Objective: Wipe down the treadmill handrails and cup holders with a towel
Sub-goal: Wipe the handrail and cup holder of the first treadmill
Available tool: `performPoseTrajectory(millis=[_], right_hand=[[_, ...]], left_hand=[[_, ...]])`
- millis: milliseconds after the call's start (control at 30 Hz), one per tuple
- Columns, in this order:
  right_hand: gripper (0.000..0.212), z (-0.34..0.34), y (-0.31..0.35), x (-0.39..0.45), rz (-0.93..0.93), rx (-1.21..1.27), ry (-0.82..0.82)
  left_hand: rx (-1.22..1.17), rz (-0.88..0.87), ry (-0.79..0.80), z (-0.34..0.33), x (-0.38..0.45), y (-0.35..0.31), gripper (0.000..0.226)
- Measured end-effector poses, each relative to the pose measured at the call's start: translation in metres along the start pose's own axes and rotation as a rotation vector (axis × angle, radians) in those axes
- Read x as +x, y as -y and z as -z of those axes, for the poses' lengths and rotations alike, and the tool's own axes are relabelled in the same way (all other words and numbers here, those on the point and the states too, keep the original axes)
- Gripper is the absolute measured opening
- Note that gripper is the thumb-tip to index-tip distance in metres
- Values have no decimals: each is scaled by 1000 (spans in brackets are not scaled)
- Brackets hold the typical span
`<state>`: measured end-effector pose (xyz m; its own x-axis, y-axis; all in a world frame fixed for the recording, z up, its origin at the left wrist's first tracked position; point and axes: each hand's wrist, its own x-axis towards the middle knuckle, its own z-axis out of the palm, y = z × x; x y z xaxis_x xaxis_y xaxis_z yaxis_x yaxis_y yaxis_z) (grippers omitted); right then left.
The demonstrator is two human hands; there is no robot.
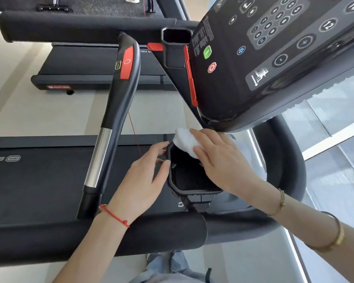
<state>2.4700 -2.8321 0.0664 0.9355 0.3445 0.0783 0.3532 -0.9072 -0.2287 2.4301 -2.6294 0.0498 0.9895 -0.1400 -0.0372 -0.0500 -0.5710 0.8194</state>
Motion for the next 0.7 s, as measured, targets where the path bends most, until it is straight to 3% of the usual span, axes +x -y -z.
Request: performPoseTrajectory(millis=[467, 600, 700], right_hand=[[36, -4, -4, 9, 89, -281, -172], [39, -4, -10, 4, 122, -176, -181], [48, -1, -18, 0, 149, 105, -69]], left_hand=[[74, -7, -4, -1, 3, -1, 47], [70, -4, 0, -1, 4, -1, 46], [65, 19, 2, -2, 5, 0, 47]])
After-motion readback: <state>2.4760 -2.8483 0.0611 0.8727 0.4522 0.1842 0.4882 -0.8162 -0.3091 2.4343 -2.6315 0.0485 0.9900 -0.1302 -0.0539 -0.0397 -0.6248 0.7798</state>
